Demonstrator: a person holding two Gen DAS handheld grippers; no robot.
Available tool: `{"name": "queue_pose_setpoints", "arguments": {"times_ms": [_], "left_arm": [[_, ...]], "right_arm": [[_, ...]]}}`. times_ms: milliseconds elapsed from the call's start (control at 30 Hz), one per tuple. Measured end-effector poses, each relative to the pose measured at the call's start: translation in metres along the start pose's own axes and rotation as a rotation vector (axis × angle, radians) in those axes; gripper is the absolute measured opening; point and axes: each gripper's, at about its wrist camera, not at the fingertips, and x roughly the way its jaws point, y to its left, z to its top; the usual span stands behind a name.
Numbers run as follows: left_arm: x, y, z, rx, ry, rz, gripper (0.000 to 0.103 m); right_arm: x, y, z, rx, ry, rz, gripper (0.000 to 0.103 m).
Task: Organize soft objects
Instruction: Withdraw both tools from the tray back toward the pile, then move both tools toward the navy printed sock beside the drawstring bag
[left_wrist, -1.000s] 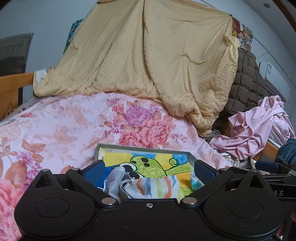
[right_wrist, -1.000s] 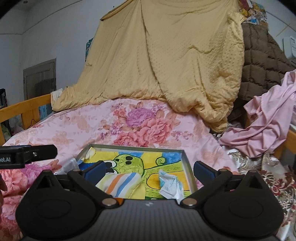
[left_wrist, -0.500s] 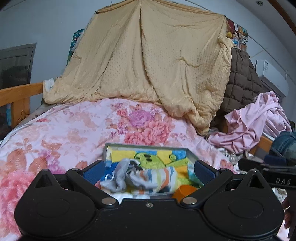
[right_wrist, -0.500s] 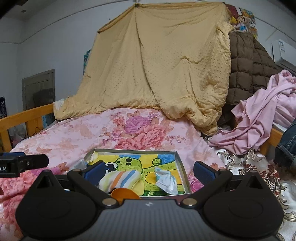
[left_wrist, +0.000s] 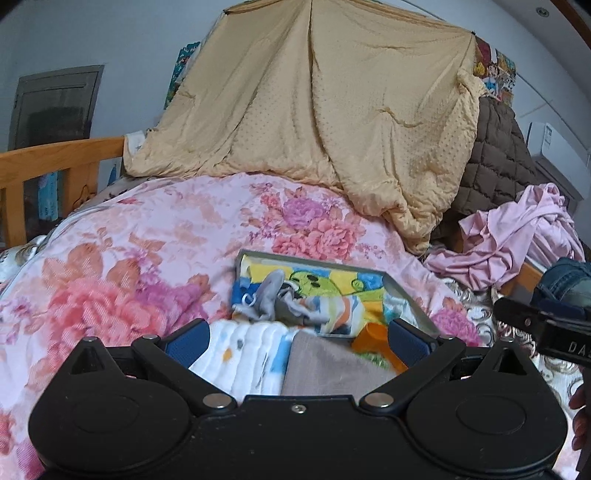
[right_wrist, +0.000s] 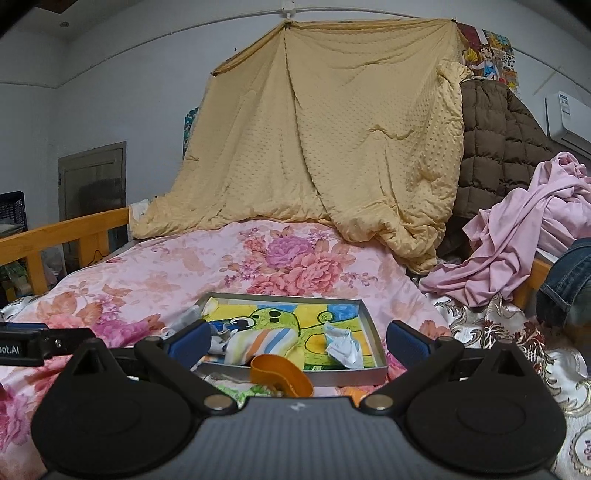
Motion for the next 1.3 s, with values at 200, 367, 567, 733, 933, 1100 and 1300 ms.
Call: {"name": "queue_pose_setpoints", "arguments": {"times_ms": [200, 367, 567, 733, 933, 1100, 1300], "left_arm": [[-0.018, 0.001, -0.008, -0.005, 0.017, 0.021, 0.102], [-0.027, 0.008, -0.017, -0.013, 0.061, 0.057, 0.102], [-0.034, 0.014, -0.023, -0.019, 0.111, 0.086, 0.102], [-0.032, 0.017, -0.023, -0.015, 0.172, 0.078, 0.102], [-0.021, 0.016, -0.025, 0.003, 0.236, 0.081, 0.102], [-0.016, 0.016, -0.03, 0.013, 0.258, 0.112, 0.102], [-0.015, 0.012, -0.032, 0.039, 0.271, 0.147, 0.102]], "right_arm": [[-0.017, 0.004, -0.008, 0.012, 0.017, 0.006, 0.103], [-0.026, 0.007, -0.016, 0.021, 0.052, 0.007, 0.103], [-0.028, 0.013, -0.027, 0.027, 0.131, 0.019, 0.103], [-0.027, 0.024, -0.037, 0.0, 0.201, 0.059, 0.103], [-0.023, 0.046, -0.048, -0.072, 0.267, 0.112, 0.103], [-0.019, 0.058, -0.051, -0.111, 0.295, 0.121, 0.103], [-0.016, 0.059, -0.056, -0.088, 0.348, 0.155, 0.103]]}}
